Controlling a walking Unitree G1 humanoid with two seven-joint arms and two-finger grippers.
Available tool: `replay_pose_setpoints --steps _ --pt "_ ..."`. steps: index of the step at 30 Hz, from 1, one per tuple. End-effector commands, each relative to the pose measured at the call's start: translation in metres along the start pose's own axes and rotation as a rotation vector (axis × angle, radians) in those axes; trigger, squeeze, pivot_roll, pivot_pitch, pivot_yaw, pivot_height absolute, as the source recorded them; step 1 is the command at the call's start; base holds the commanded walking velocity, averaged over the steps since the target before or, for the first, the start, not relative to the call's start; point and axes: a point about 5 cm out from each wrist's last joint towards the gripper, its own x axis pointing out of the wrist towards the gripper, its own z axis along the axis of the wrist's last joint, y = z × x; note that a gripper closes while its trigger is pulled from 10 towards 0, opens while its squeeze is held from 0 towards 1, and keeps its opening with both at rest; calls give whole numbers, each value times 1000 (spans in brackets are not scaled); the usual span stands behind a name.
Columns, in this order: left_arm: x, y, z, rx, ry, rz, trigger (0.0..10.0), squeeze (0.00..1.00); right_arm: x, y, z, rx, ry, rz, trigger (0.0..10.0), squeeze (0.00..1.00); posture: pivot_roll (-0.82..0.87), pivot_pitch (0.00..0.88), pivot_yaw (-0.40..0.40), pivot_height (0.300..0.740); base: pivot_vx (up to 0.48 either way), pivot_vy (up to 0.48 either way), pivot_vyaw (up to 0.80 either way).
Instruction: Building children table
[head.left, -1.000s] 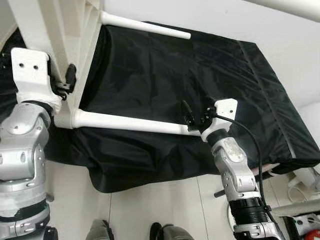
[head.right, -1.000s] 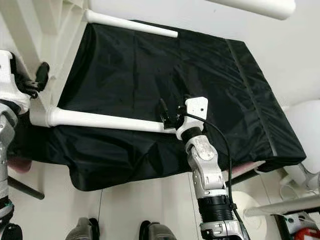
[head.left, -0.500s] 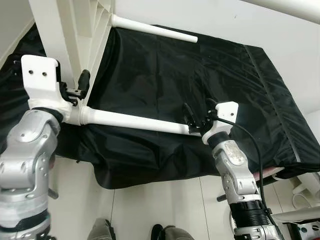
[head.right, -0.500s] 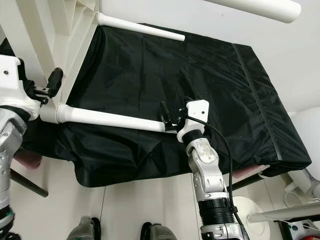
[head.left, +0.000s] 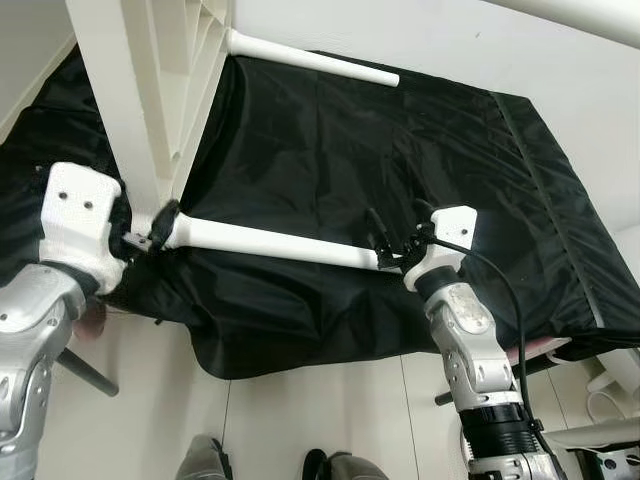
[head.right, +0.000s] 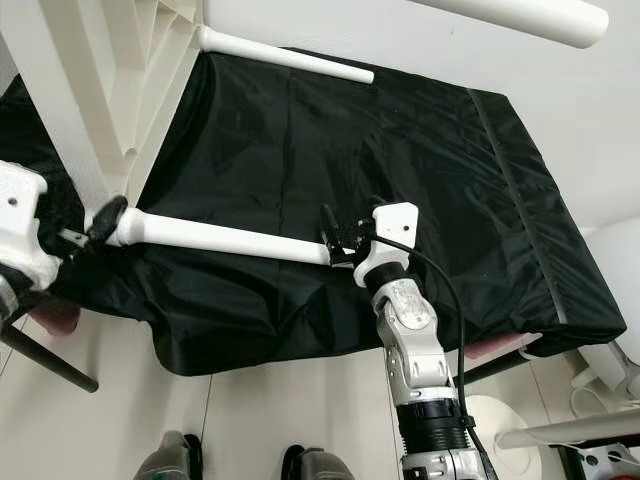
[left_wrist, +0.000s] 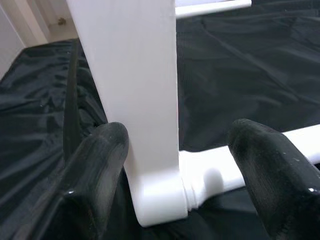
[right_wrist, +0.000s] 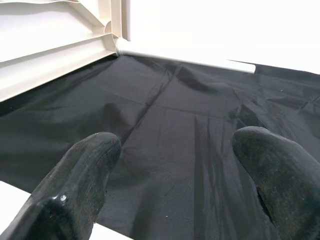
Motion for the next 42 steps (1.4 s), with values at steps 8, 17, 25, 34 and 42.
replay_pose_setpoints --steps 8,17,25,34,42 --pt "-12 -25 -16 -85 82 -299 10000 0 -4 -3 -6 -3 14 -15 10000 0 72 128 -122 740 0 0 0" --pt "-12 -36 -37 -217 137 -449 10000 0 -5 -22 -11 -35 59 -168 10000 0 84 107 -124 740 0 0 0" --pt "-6 -51 -41 -286 109 -464 10000 0 -8 -34 -10 -96 54 -274 10000 0 82 99 -111 740 0 0 0" --pt "0 -58 -45 -272 113 -474 10000 0 -8 -33 -8 -85 27 -263 10000 0 98 98 -111 740 0 0 0" --pt "20 -72 -39 -324 56 -412 10000 0 -13 -23 -5 -46 -18 -192 10000 0 93 100 -107 740 0 0 0"
